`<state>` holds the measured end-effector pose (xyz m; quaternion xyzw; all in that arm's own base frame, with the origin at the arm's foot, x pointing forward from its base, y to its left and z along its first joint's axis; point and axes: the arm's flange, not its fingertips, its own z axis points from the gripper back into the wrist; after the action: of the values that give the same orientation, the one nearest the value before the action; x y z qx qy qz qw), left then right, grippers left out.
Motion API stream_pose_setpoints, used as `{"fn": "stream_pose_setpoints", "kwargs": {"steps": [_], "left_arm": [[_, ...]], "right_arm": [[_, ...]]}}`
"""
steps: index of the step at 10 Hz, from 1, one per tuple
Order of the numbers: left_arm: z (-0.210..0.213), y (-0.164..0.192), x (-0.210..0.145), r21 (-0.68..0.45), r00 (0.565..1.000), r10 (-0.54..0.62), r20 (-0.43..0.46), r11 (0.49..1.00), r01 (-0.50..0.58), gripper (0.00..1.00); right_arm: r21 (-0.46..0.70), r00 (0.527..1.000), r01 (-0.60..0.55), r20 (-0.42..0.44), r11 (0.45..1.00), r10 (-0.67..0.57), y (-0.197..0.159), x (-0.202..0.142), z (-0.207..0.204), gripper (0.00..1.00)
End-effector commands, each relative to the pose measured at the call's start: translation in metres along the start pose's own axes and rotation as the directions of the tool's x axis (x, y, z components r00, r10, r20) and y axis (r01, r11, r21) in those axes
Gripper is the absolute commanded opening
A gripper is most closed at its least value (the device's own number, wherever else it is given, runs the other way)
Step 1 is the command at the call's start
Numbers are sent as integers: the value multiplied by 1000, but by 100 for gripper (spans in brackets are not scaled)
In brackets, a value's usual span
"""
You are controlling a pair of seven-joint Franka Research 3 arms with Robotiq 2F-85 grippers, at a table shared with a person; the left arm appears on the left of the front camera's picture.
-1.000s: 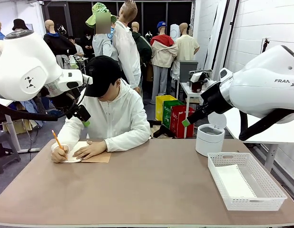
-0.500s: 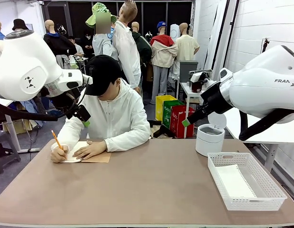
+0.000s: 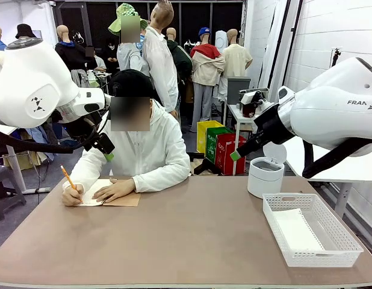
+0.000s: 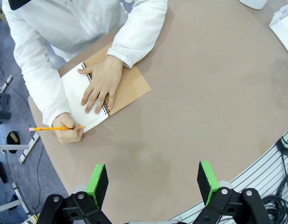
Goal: Sort the paper based on its condition.
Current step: If a person hands you a paper, place it in the Organizing basket , and if it's crumpled, put it in the Trash can.
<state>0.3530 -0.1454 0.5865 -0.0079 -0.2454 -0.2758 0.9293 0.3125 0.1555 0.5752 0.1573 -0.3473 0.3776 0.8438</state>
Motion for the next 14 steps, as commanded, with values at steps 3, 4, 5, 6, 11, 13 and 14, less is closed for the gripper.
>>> {"fn": "stream_pose_setpoints", "kwargs": {"steps": [3, 4, 5, 6, 11, 13, 14], "left_arm": [[1, 1, 0, -3, 1000, 2, 7, 1000, -2, 100], [1, 1, 0, -3, 1000, 2, 7, 1000, -2, 100], [1, 1, 0, -3, 1000, 2, 7, 1000, -2, 100], [1, 1, 0, -3, 1000, 2, 7, 1000, -2, 100], [1, 1, 0, -3, 1000, 2, 7, 1000, -2, 100], [1, 1, 0, -3, 1000, 2, 7, 1000, -2, 100], [1, 1, 0, -3, 1000, 2, 7, 1000, -2, 100]], "right_arm": [[-4, 1000, 0, -3, 1000, 0, 1, -1, 0, 100], [-4, 1000, 0, -3, 1000, 0, 1, -1, 0, 100], [-4, 1000, 0, -3, 1000, 0, 1, -1, 0, 100], [-4, 1000, 0, -3, 1000, 0, 1, -1, 0, 100], [-4, 1000, 0, -3, 1000, 0, 1, -1, 0, 100], [-4, 1000, 0, -3, 1000, 0, 1, -1, 0, 100], [-4, 1000, 0, -3, 1000, 0, 1, -1, 0, 100]]}}
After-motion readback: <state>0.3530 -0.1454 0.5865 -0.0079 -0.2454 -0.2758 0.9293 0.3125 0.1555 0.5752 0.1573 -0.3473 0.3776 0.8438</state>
